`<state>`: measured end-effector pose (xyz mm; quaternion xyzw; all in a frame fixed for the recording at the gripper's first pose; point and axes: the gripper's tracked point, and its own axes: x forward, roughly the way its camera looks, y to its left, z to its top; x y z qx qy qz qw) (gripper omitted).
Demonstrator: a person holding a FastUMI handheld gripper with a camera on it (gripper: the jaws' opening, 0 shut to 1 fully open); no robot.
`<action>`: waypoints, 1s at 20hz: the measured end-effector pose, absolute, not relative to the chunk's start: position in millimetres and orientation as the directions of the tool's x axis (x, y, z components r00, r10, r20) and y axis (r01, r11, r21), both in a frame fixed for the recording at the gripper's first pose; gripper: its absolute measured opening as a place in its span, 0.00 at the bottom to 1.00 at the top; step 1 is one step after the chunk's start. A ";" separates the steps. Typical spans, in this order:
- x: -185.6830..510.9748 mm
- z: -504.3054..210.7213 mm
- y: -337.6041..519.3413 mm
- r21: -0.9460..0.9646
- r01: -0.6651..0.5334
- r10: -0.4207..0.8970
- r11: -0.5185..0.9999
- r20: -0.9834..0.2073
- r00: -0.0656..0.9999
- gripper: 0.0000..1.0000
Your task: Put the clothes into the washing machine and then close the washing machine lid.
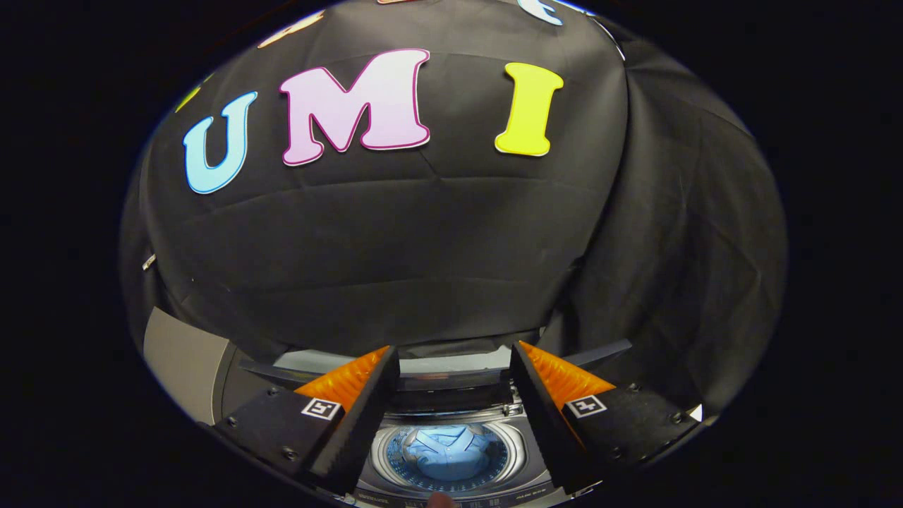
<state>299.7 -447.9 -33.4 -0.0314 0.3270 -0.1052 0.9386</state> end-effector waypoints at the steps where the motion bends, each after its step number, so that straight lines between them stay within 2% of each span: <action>1: 299.1 -34.0 -448.1 -0.132 0.176 -0.220 0.975 -0.606 0.764 0.99; 20: 303.3 -30.7 -445.9 -0.128 0.177 -0.218 0.976 -0.542 0.812 0.99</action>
